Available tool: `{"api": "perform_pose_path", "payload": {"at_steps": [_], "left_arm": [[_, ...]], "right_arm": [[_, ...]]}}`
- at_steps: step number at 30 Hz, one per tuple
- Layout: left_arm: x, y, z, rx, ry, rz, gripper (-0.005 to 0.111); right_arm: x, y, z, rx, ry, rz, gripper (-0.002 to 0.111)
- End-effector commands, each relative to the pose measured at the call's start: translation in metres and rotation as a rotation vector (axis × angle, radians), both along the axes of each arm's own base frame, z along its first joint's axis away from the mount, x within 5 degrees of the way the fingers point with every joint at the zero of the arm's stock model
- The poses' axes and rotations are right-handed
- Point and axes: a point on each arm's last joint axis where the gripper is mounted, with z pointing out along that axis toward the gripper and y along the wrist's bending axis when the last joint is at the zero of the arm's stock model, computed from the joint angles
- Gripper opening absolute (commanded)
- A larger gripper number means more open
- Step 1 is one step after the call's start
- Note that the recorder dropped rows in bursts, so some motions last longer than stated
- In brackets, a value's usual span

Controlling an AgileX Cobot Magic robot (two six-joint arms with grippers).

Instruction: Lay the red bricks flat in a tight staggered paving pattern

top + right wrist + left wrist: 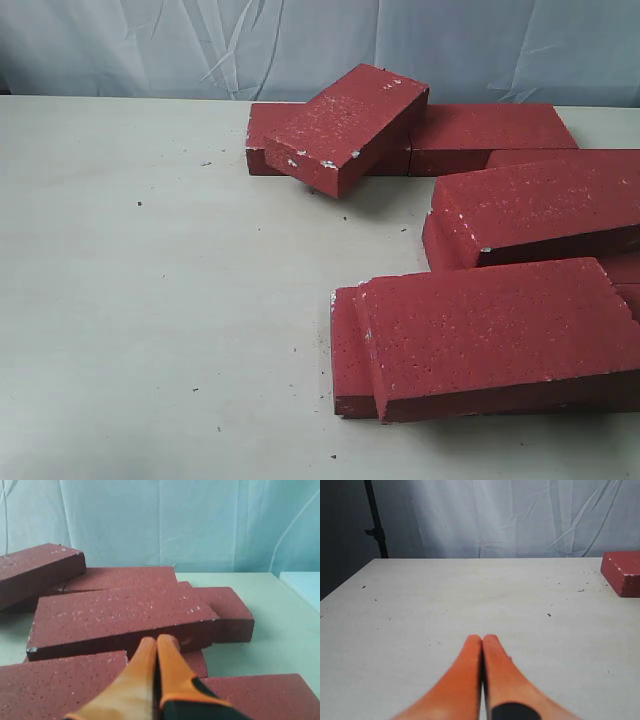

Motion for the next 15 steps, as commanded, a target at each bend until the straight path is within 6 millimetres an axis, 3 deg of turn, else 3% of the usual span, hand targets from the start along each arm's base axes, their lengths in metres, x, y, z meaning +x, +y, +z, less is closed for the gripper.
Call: {"api": "perform_pose_path", "payload": {"at_steps": [1,5,10,15], "left_arm": [[0.0,-0.001,0.0,-0.014,-0.007,-0.007,0.0],[0.0,-0.001,0.0,-0.014,-0.007,-0.007,0.0],[0.0,-0.001,0.0,-0.014,-0.007,-0.007,0.0],[0.0,-0.001,0.0,-0.014,-0.007,-0.007,0.0]], "right_arm": [[0.001,0.0,0.009,-0.007,-0.102,0.001,-0.001],[0.001,0.001,0.016,0.056,-0.189,0.003,-0.001],[0.0,0.0,0.025,0.279,-0.293,-0.009,-0.001],[-0.001,-0.002,0.032,0.303,-0.378,-0.021,-0.001]]}}
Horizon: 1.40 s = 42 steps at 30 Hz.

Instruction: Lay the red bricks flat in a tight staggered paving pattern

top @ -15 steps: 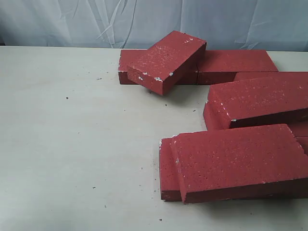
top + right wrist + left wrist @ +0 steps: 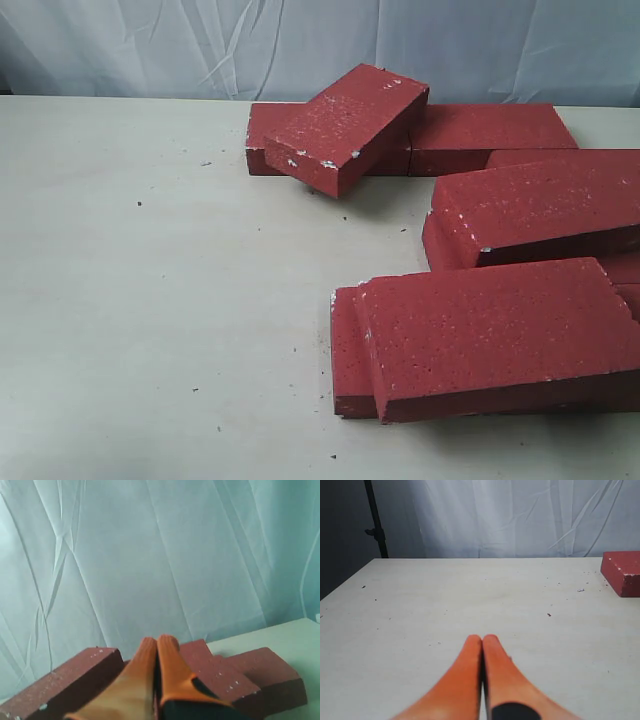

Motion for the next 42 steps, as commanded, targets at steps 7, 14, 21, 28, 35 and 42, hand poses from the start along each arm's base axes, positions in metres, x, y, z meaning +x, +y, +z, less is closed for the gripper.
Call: {"api": "perform_pose_path", "payload": {"at_steps": [7,14,21,28,35,42], "left_arm": [[0.0,-0.001,0.0,-0.014,-0.007,-0.007,0.0],[0.0,-0.001,0.0,-0.014,-0.007,-0.007,0.0],[0.0,-0.001,0.0,-0.014,-0.007,-0.007,0.0],[0.0,0.001,0.001,0.062,-0.014,-0.005,0.0],[0.001,-0.003,0.013,-0.195,-0.166,-0.021,0.0],[0.0,-0.001,0.025,-0.29,-0.31,-0.009,0.0]], "right_arm": [[-0.006,-0.006,0.02,0.163,-0.243,-0.027,-0.001],[-0.011,-0.005,0.07,0.113,-0.378,-0.02,-0.001],[0.042,-0.005,0.142,0.043,-0.296,-0.019,-0.001],[0.141,-0.004,0.162,-0.132,0.003,0.008,-0.001],[0.204,-0.009,0.145,-0.305,0.325,0.01,-0.001],[0.248,-0.018,0.132,-0.481,0.61,0.012,-0.001]]}}
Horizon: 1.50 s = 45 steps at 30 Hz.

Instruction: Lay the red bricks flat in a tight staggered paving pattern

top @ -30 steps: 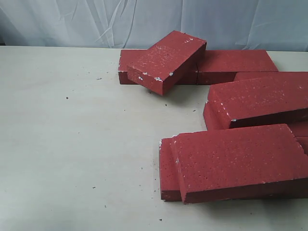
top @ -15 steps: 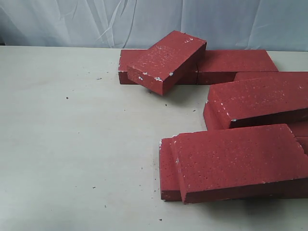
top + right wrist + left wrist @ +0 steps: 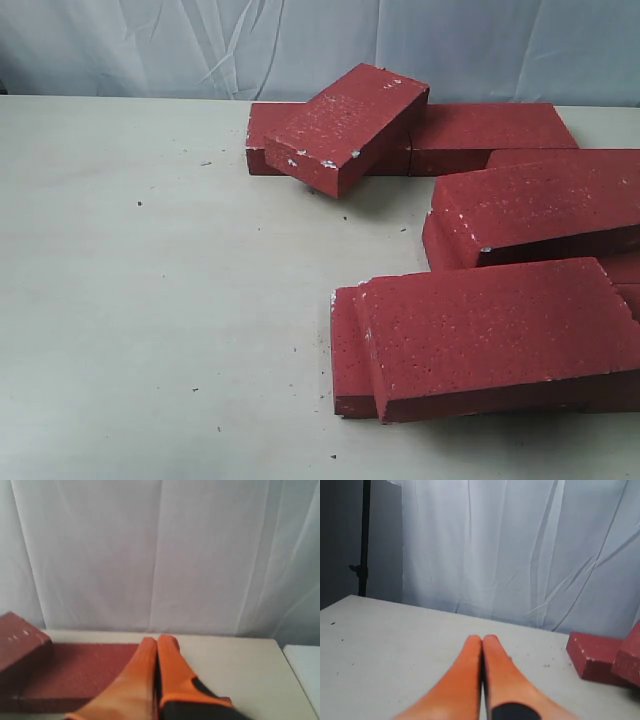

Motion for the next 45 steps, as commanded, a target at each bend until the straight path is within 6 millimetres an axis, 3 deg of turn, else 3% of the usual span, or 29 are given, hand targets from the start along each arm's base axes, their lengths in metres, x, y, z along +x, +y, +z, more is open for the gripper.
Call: {"api": "perform_pose_path", "payload": {"at_steps": [1,6,12,16,24,31,36,45], "left_arm": [[-0.001,0.002,0.009,-0.147,-0.116,0.005,0.0],[-0.003,0.005,0.015,-0.309,-0.207,0.009,0.0],[-0.014,0.003,0.062,-0.261,-0.343,-0.031,0.0],[-0.005,0.004,0.091,-0.258,-0.346,-0.024,0.0],[0.062,0.001,0.123,-0.135,-0.049,-0.031,0.0],[0.13,-0.01,0.12,0.039,0.349,-0.112,0.0],[0.168,-0.041,0.111,0.122,0.551,-0.27,0.0],[0.214,-0.122,0.085,0.254,0.683,-0.548,0.0]], "right_arm": [[0.027,-0.007,-0.005,-0.137,0.198,0.001,-0.001],[0.059,-0.015,-0.009,-0.231,0.476,0.001,-0.001],[0.089,-0.019,-0.013,-0.195,0.594,0.049,-0.001],[0.1,-0.031,-0.016,-0.15,0.594,0.055,-0.001],[0.108,-0.068,-0.033,-0.034,0.648,-0.004,-0.001],[0.114,-0.073,-0.048,-0.052,0.693,0.0,-0.001],[0.115,-0.086,-0.059,-0.059,0.724,-0.008,-0.001],[0.111,-0.111,-0.079,-0.005,0.787,0.08,-0.001]]}}
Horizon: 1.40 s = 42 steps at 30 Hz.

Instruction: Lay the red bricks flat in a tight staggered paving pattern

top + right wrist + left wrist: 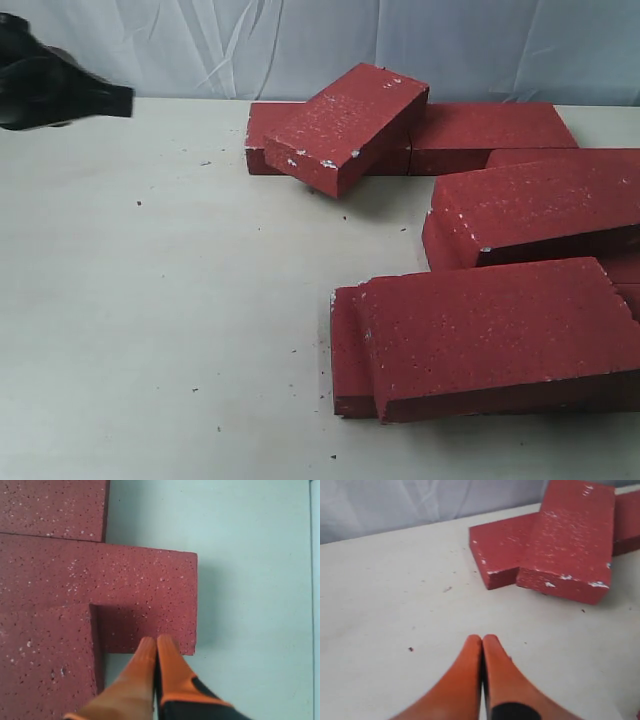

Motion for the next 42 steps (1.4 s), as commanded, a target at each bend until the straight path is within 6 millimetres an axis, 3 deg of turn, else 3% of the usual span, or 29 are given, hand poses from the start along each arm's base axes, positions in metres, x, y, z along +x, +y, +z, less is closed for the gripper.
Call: {"api": "perform_pose_path", "payload": {"at_steps": [1,11,21,28,42], "left_arm": [[0.018,-0.037,-0.011,0.024,0.056,-0.109,0.0],[0.055,-0.118,-0.04,0.114,0.16,-0.32,0.0],[0.069,-0.177,-0.062,0.118,0.192,-0.497,0.0],[0.077,-0.205,-0.078,0.119,0.224,-0.574,0.0],[0.076,-0.253,-0.112,0.137,0.305,-0.685,0.0]], "right_arm": [[0.0,-0.007,-0.005,0.008,0.014,0.032,-0.001],[0.0,-0.009,-0.02,0.006,0.094,0.048,-0.001],[0.001,-0.017,-0.053,-0.02,0.16,0.086,-0.001],[0.005,-0.02,-0.075,-0.02,0.215,0.099,-0.001],[0.009,-0.018,-0.09,0.012,0.231,0.141,-0.001]]}}
